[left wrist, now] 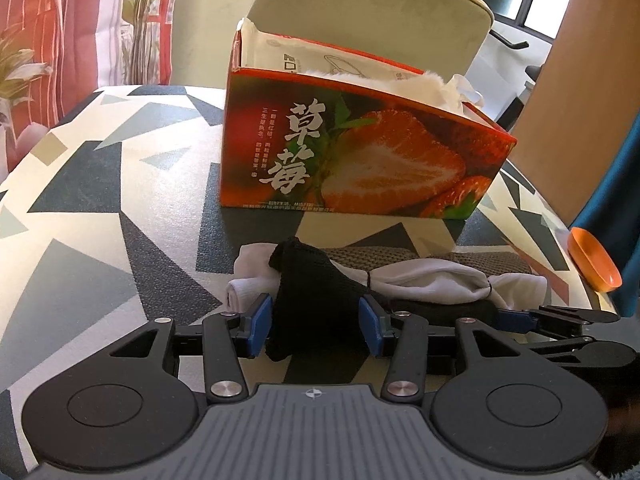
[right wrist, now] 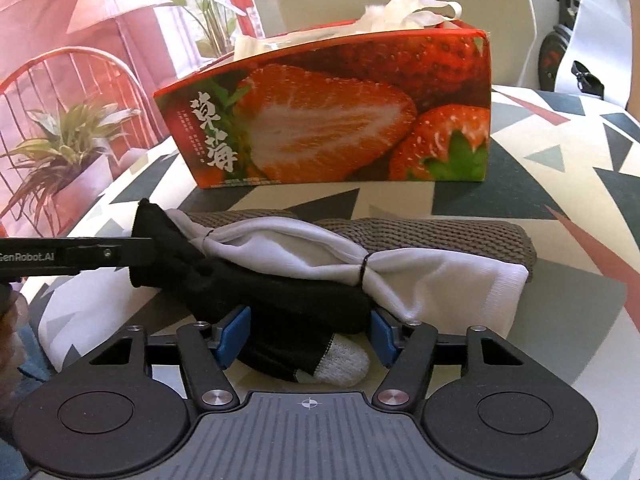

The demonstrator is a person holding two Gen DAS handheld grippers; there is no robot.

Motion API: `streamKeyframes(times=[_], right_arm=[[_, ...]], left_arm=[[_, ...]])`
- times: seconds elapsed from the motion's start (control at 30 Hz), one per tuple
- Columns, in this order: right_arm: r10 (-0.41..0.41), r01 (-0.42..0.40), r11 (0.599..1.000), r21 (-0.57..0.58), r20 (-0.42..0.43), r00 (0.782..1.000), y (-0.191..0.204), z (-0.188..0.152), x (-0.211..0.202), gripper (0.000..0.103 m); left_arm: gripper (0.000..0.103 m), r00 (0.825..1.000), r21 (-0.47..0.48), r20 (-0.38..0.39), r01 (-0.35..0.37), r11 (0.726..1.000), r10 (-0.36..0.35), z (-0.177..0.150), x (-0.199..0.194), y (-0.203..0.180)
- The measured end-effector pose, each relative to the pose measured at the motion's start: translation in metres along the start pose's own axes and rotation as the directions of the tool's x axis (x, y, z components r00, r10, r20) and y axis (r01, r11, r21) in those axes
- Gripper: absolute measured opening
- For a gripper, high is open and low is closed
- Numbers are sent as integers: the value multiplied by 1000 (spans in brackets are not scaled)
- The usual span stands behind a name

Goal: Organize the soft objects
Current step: 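Move both grippers down to the black-and-white cloth item, then close both grippers on the black glove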

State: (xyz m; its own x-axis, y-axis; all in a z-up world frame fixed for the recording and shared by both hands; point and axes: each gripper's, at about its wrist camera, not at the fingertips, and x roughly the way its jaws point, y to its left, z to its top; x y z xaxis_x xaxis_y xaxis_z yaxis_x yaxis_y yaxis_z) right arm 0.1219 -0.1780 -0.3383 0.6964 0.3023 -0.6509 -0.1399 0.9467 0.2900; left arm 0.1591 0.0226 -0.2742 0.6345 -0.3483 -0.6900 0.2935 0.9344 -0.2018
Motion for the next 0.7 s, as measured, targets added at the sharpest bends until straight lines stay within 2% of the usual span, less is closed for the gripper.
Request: streamKeyframes(times=[0.37,0.63,0.7], right_arm=[[59,-59,998,0,-10,998,1,1,1,57],[58,-58,998,-8,-17,998,3,0,1,56],[56,-56,998,-9,-20,998,4,0,1,51]], left_arm=[[55,1000,3,-20,8,1000,-8,-1,4,-2],[56,1000,6,-12,16,1000,-16,-3,6,-1],[56,1000,9,-15,25,1000,-25,-3,5,-2]])
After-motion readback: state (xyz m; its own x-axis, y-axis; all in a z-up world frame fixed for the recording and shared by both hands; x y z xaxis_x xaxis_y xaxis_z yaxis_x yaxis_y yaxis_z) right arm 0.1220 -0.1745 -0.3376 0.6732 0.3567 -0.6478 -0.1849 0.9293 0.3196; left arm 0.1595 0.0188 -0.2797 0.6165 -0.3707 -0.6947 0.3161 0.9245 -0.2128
